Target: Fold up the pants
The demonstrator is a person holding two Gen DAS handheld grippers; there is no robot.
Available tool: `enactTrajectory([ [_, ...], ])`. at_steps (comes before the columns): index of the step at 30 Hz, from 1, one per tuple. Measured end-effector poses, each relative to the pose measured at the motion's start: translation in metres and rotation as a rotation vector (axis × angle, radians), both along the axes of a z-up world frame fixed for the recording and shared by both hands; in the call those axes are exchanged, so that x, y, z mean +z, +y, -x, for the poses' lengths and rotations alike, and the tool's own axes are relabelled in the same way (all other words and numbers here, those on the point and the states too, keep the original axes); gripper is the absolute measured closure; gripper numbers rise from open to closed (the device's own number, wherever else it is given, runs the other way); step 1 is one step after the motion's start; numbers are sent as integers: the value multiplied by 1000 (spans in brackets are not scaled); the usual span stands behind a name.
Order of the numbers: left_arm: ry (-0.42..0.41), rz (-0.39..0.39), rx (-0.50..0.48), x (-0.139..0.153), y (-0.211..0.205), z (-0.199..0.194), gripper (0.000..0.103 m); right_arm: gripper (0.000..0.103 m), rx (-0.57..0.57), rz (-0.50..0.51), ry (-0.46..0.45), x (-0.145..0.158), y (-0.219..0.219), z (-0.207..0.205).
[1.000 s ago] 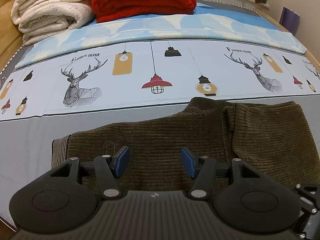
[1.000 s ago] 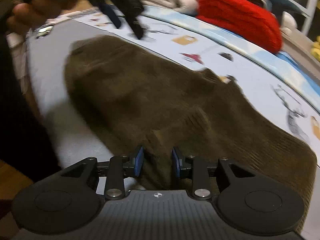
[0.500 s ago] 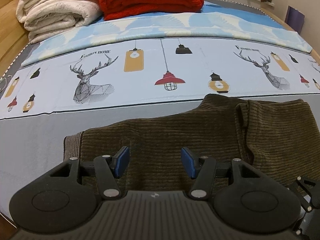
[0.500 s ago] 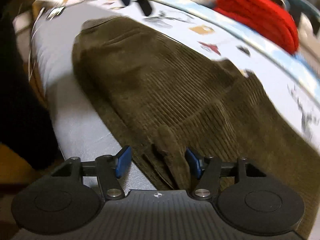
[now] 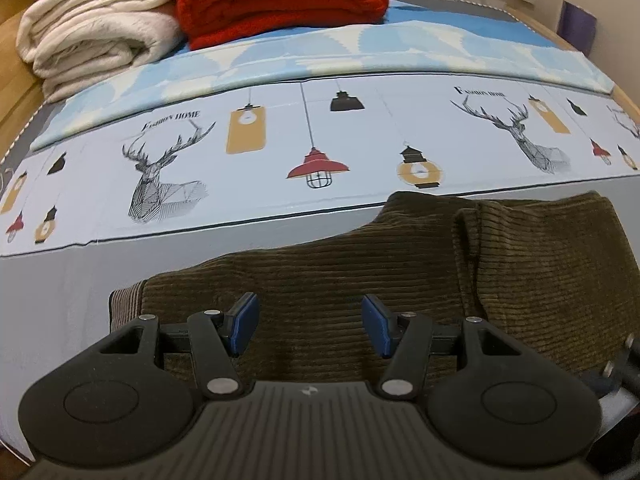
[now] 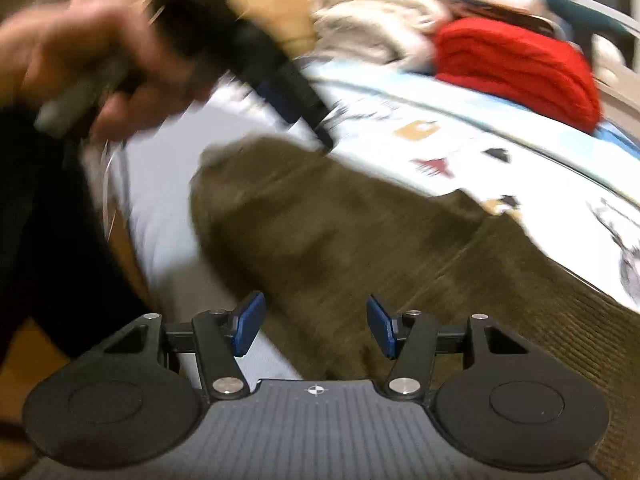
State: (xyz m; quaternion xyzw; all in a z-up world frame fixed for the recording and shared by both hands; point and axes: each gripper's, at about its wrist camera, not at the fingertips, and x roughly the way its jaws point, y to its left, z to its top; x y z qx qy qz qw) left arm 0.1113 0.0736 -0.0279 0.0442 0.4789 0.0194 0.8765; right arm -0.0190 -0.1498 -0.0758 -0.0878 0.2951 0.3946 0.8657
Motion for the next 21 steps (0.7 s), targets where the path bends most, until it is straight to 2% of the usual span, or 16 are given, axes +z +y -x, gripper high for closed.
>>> enactTrajectory([
  [2, 0, -8, -4, -2, -2, -1, 39, 45, -62, 0, 4, -1, -5, -9],
  [5, 4, -12, 0, -3, 1, -1, 39, 45, -105, 90, 35, -14, -3, -19],
  [8, 10, -18, 11, -4, 4, -1, 38, 45, 2, 230, 119, -41, 12, -21],
  [9, 11, -18, 14, -4, 6, -1, 38, 41, 31, 263, 106, -46, 17, -17],
  [11, 12, -17, 18, -5, 8, 0, 38, 39, 54, 308, 41, -46, 24, -9],
  [13, 12, -15, 19, -4, 10, 0, 38, 44, 45, 257, 55, -39, 21, -11],
  [21, 12, -14, 33, -5, 23, 6, 38, 44, -170, 110, -4, -12, 6, -42],
])
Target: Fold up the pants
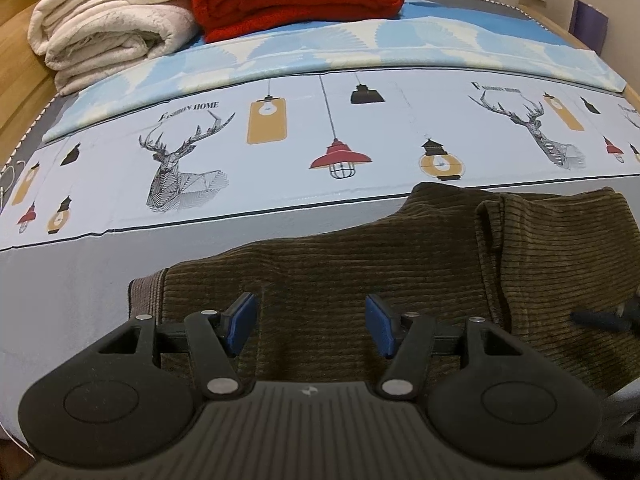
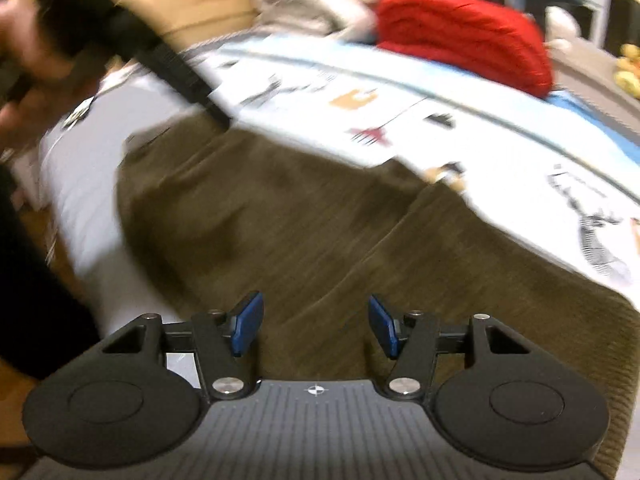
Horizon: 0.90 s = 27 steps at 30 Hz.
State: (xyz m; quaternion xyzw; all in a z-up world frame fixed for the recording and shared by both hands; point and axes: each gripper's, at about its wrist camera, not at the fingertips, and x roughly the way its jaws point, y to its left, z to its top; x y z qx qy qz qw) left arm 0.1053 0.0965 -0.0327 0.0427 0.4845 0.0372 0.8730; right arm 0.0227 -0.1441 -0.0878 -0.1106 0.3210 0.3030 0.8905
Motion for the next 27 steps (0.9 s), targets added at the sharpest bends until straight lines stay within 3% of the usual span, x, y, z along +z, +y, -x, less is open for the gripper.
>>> enactTrajectory([
  [4, 2, 2, 18, -1, 11, 3, 38, 44, -143, -20, -34, 6, -1, -24],
  [9, 2, -1, 53, -1, 31, 8, 38, 44, -299, 87, -9, -7, 12, -62],
  [17, 12, 2, 125, -4, 70, 16, 38, 41, -349, 164, 27, -43, 40, -122],
  [20, 22, -4, 142, -6, 82, 19, 38, 33, -365, 169, -4, -52, 47, -134],
  [22, 26, -4, 150, -7, 87, 20, 38, 27, -384, 142, 22, -54, 46, -145],
  [27, 25, 0, 155, -7, 87, 20, 38, 23, -391, 154, 21, -53, 50, -155],
])
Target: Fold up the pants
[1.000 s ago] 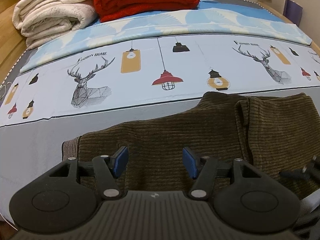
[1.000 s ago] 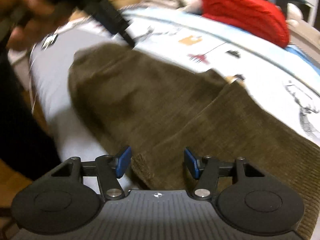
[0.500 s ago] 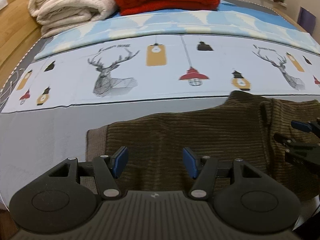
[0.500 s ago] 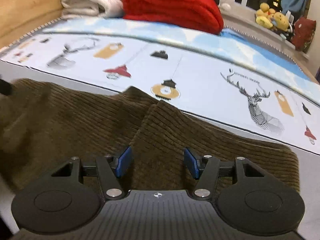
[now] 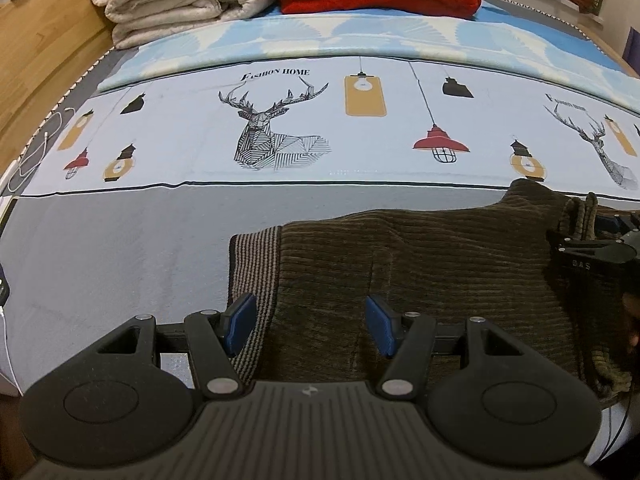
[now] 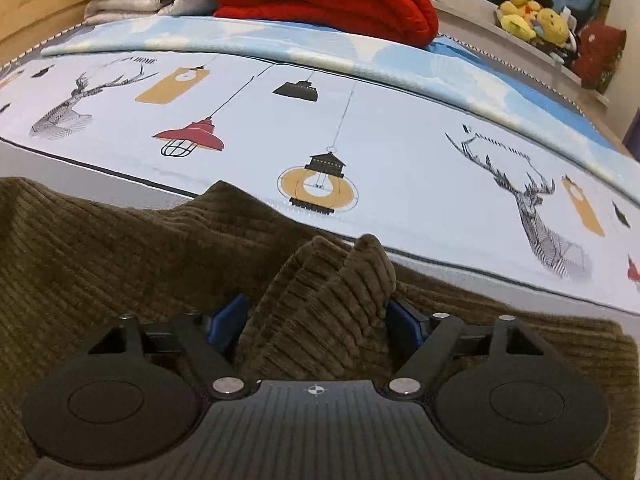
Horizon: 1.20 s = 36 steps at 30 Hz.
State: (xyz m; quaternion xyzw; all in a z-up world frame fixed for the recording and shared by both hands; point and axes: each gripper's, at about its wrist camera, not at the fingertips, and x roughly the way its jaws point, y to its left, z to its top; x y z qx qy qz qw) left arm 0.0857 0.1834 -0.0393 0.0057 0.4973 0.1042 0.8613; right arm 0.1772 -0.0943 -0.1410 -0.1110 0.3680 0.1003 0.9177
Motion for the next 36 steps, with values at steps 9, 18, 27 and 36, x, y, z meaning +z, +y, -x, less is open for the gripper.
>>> enactTrajectory([
  [9, -8, 32, 16, 1, 3, 8, 38, 35, 40, -59, -30, 64, -29, 30],
  [18, -26, 138, 54, 3, 13, 33, 37, 32, 22, -217, -271, 155, -121, 103],
  [27, 1, 311, 174, -9, 54, 50, 26, 39, -123, -211, -165, 118, -178, 106],
  [36, 75, 544, 401, -57, 115, 66, 24, 39, -77, -131, -137, 107, -167, 98],
])
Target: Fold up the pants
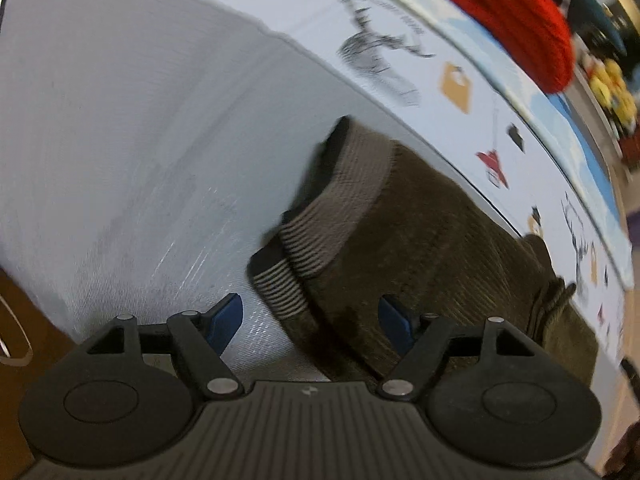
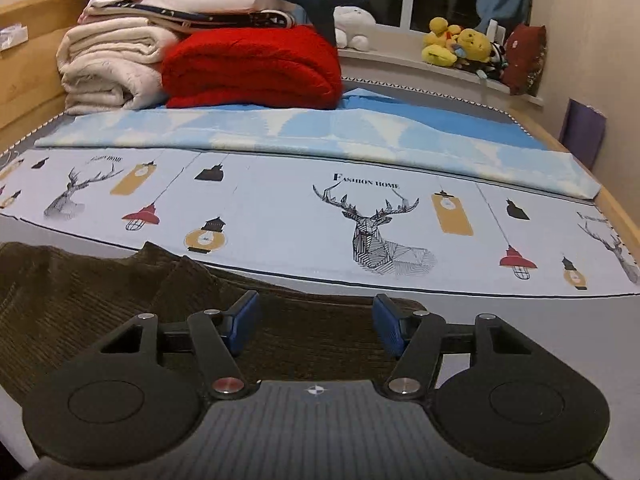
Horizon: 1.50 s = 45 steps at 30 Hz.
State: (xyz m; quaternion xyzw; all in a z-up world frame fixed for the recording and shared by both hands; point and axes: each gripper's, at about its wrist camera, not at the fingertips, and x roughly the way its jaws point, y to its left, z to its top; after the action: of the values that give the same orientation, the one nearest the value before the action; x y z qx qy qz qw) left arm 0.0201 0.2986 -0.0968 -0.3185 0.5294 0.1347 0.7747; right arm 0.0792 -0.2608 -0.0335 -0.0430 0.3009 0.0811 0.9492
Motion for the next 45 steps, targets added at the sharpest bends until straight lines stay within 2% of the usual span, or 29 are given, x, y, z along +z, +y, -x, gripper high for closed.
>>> enactTrajectory([
  [5, 42, 75, 69, -21, 13, -8, 24, 39, 18, 17, 3, -3, 9, -4],
  [10, 80, 109, 88, -34, 4, -20, 24, 39, 37, 39, 14, -6, 19, -8],
  [15, 94, 83, 71, -38, -8, -31, 19, 39, 48, 52, 18, -7, 26, -10],
  [19, 98, 52, 73, -37, -13, -35, 21, 39, 54, 60, 23, -9, 27, -10],
  [21, 99, 19, 75, -35, -13, -35, 37, 39, 53, 63, 27, -9, 27, -11],
  [22, 96, 9, 78, -33, -13, -34, 40, 39, 52, 63, 29, -9, 27, -12],
  [24, 90, -18, 78, -25, -14, -34, 59, 39, 50, 59, 31, -10, 26, -12],
  [25, 76, -53, 63, -17, -18, -36, 65, 39, 50, 57, 32, -9, 25, -12],
  [26, 42, -99, 36, -5, -25, -39, 72, 39, 50, 56, 32, -10, 25, -12],
  [27, 0, -150, 0, 8, -35, -42, 74, 39, 49, 56, 32, -10, 25, -12],
  [30, -132, -256, -100, 44, -69, -47, 77, 39, 50, 50, 36, -10, 24, -12],
  [34, -319, -252, -238, 84, -121, -52, 79, 39, 40, 28, 45, -10, 19, -9],
  [38, -467, -319, -449, 116, -201, -49, 81, 39, 1, -10, 58, -9, 5, -9],
  [40, -536, -302, -569, 125, -245, -44, 84, 39, -28, -36, 66, -9, -5, -8],
  [42, -613, -226, -704, 132, -287, -39, 103, 39, -66, -66, 72, -9, -16, -8],
  [44, -687, -155, -840, 138, -326, -29, 103, 39, -110, -100, 82, -10, -29, -8],
  [45, -694, -179, -900, 137, -347, -26, 98, 39, -133, -119, 90, -11, -35, -8],
])
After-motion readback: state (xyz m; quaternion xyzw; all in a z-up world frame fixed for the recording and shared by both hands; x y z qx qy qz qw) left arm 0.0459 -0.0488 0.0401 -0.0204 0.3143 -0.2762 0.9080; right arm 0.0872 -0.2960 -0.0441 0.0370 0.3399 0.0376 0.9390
